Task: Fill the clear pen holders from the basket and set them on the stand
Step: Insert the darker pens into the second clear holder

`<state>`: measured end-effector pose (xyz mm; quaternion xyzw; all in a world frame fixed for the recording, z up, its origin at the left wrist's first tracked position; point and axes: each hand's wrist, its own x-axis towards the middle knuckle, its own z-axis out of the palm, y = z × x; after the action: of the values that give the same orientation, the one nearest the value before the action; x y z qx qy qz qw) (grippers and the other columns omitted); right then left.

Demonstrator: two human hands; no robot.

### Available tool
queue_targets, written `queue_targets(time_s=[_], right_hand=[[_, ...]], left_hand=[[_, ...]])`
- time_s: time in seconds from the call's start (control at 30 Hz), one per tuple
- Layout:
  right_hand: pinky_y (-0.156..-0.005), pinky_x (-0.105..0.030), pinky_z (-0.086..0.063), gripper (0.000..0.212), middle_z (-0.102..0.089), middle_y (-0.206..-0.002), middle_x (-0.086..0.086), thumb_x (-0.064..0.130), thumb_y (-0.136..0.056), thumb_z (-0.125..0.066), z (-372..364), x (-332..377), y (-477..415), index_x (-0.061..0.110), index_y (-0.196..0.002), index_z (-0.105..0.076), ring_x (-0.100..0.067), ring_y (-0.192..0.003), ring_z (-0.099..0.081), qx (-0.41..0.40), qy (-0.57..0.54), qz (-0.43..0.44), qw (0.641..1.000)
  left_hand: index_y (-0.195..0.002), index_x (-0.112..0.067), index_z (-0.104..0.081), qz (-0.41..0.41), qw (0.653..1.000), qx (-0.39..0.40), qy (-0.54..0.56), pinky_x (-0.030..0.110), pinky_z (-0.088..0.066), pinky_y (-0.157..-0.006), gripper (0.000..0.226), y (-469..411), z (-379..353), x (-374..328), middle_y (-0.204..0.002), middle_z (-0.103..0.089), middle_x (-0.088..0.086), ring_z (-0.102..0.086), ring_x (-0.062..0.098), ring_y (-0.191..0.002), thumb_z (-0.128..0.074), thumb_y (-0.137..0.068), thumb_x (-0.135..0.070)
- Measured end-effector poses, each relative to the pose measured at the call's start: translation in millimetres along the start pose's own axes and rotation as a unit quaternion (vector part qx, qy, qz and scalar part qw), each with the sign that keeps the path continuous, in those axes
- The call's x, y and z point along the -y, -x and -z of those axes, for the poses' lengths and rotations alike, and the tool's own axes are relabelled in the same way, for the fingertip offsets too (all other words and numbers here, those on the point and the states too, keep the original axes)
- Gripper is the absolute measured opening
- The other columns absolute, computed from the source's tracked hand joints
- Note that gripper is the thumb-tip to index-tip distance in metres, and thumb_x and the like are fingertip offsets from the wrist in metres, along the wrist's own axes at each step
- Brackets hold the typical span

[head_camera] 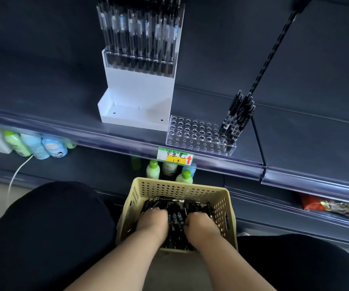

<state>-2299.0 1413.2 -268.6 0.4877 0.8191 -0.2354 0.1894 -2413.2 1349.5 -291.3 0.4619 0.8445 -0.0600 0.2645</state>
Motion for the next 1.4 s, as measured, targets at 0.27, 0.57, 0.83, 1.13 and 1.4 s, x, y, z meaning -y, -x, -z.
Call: queue_targets(time_s=[0.27,0.57,0.83,1.13,1.4], right_hand=[[-0.090,-0.031,-0.048,0.028,-0.059,-0.120,-0.009,0.021,-0.090,-0.049,-16.4,16.7,-33.0,0.015,-0.114,-0.063,-0.026,-0.110,-0.056,0.024,-0.076,-0.051,0.995],[-0.088,-0.034,-0.045,0.033,-0.058,-0.125,-0.007,0.019,-0.090,-0.051,-12.9,19.0,-57.3,0.014,-0.122,-0.055,-0.025,-0.114,-0.055,0.059,-0.063,-0.135,0.987],[-0.090,-0.032,-0.045,0.039,-0.057,-0.125,-0.006,0.037,-0.090,-0.051,-10.8,17.3,-50.7,0.014,-0.122,-0.055,-0.025,-0.114,-0.055,0.084,-0.051,-0.114,0.989],[-0.081,-0.031,-0.047,0.034,-0.062,-0.112,-0.012,0.025,-0.090,-0.050,8.7,16.6,-18.6,0.010,-0.121,-0.049,-0.029,-0.103,-0.059,-0.022,-0.095,-0.012,0.995],[-0.077,-0.039,-0.054,0.033,-0.065,-0.102,-0.009,0.024,-0.090,-0.046,33.6,23.9,17.7,0.014,-0.121,-0.044,-0.026,-0.087,-0.064,-0.155,-0.187,0.086,0.966]], left_hand=[[-0.119,-0.017,-0.055,0.116,0.976,0.005,0.183,0.036,-0.047,-0.094,0.030,-28.6,-14.3,-10.2,-0.121,-0.061,0.006,-0.055,0.026,-0.115,-0.046,-0.092,-0.026],[-0.121,-0.021,-0.052,0.144,0.968,0.009,0.208,0.033,-0.045,-0.091,0.036,-39.8,-15.9,-9.3,-0.122,-0.061,0.004,-0.055,0.023,-0.115,-0.050,-0.089,-0.038],[-0.085,-0.009,-0.064,0.135,0.939,0.014,0.316,0.026,-0.040,-0.068,0.021,-30.8,-11.4,-0.3,-0.101,-0.068,0.012,-0.062,0.027,-0.096,-0.055,-0.088,-0.027],[-0.115,-0.008,-0.064,0.091,0.881,-0.056,0.461,0.028,-0.047,-0.087,0.031,-1.8,0.9,10.1,-0.109,-0.068,0.009,-0.062,0.024,-0.101,-0.062,-0.089,-0.023],[-0.101,-0.024,-0.060,0.025,0.829,-0.120,0.546,0.029,-0.050,-0.080,0.017,28.5,31.1,6.8,-0.089,-0.066,-0.012,-0.063,0.011,-0.088,-0.066,-0.085,-0.026]])
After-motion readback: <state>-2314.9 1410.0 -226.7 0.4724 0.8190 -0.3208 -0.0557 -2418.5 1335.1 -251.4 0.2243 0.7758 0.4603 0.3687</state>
